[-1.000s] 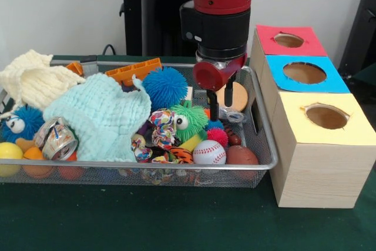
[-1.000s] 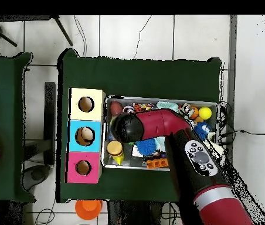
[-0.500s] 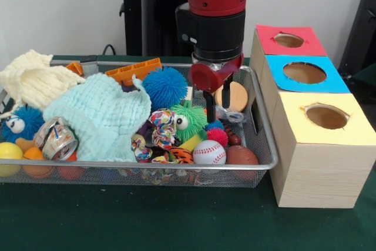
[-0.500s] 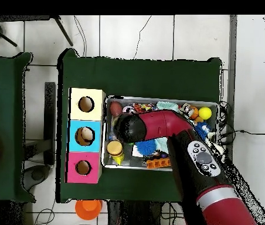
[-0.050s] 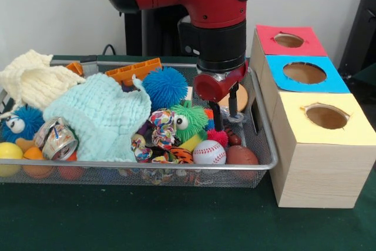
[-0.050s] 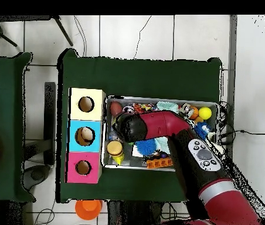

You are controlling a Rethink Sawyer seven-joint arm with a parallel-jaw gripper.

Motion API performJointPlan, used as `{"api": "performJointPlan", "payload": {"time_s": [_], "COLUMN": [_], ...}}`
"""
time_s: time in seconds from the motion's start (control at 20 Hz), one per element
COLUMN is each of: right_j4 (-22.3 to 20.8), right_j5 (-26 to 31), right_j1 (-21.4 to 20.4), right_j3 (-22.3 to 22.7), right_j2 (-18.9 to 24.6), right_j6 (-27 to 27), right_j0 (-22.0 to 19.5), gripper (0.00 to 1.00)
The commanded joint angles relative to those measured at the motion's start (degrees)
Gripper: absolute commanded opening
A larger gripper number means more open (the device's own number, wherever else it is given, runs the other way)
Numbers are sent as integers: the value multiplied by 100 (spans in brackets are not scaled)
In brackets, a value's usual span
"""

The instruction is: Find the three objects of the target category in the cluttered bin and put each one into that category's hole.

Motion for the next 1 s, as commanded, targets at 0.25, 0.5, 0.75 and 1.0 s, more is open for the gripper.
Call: {"api": "performJointPlan", "payload": {"time_s": [0.25,0.5,0.75,1.0], "right_j4": [-195,-283,-355,-403], "right_j5": [-99,-82,-69,-48], "right_j1": [419,569,768,884], "right_j3": [233,161,17,-60], "right_j2": [294,173,33,-47], "right_j6": [247,252,271,232], "right_j0": [-42,39,117,129], "gripper": [100,100,100,100]}}
